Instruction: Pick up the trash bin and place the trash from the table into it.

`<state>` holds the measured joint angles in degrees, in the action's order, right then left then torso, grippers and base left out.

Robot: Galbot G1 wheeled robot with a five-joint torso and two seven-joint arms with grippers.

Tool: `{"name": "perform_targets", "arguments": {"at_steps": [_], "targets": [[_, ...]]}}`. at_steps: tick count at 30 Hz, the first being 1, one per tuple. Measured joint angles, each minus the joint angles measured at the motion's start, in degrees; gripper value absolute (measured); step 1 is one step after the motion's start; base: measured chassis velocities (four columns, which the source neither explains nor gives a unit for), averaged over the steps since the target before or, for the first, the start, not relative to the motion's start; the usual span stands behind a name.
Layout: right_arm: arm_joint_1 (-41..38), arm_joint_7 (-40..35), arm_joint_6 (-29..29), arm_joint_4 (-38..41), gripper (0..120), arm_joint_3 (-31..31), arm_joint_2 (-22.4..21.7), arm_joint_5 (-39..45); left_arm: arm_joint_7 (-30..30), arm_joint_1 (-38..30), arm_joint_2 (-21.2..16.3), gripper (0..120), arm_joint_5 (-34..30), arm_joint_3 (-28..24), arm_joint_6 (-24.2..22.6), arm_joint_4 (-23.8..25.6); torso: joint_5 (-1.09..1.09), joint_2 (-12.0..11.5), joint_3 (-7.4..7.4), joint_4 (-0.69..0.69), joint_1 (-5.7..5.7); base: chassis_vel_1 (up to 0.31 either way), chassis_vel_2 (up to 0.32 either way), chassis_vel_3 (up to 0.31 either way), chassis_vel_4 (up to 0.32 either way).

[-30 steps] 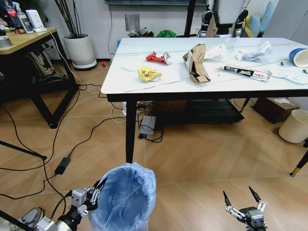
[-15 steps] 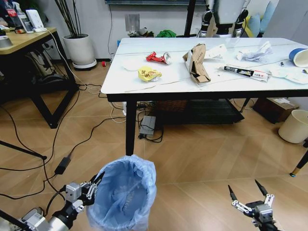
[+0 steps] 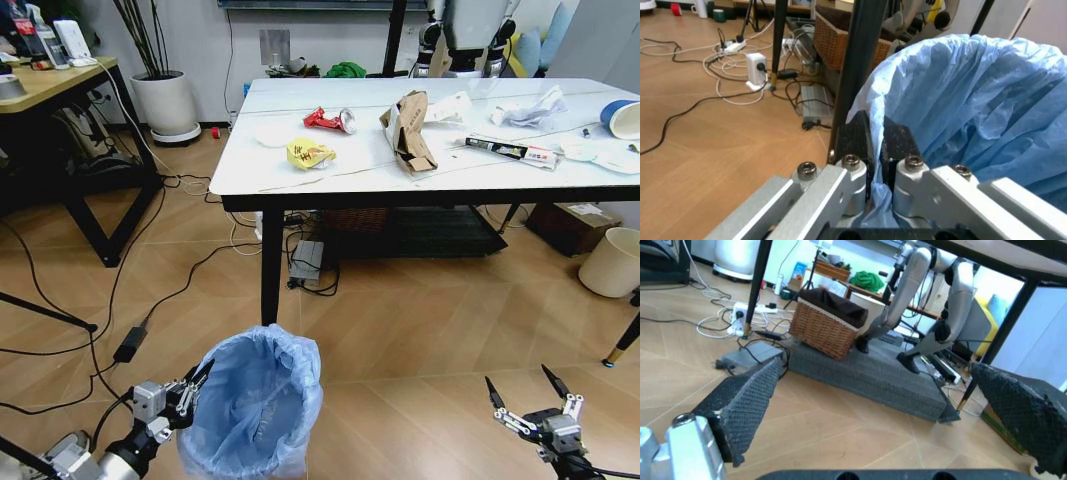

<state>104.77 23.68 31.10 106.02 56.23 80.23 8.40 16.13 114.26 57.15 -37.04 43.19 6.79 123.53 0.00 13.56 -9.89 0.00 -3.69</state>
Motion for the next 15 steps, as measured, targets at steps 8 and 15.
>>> {"name": "perform_targets", "arguments": {"at_steps": [8,15], "targets": [[0.1,0.0,0.0,0.4,100,0.3,-0.1,-0.2,0.7,0.1,-0.3,0,-0.6,0.1,0.4,0.0,0.00,1.5,-1.03,0.00,-0.41,0.000,0.000,0.000,0.000],[0.2,0.0,0.0,0.6,100,0.5,0.4,-0.5,0.8,-0.2,0.3,0,-0.4,-0.6,0.4,-0.1,0.00,3.2,-2.29,0.00,-0.86,0.000,0.000,0.000,0.000]]}}
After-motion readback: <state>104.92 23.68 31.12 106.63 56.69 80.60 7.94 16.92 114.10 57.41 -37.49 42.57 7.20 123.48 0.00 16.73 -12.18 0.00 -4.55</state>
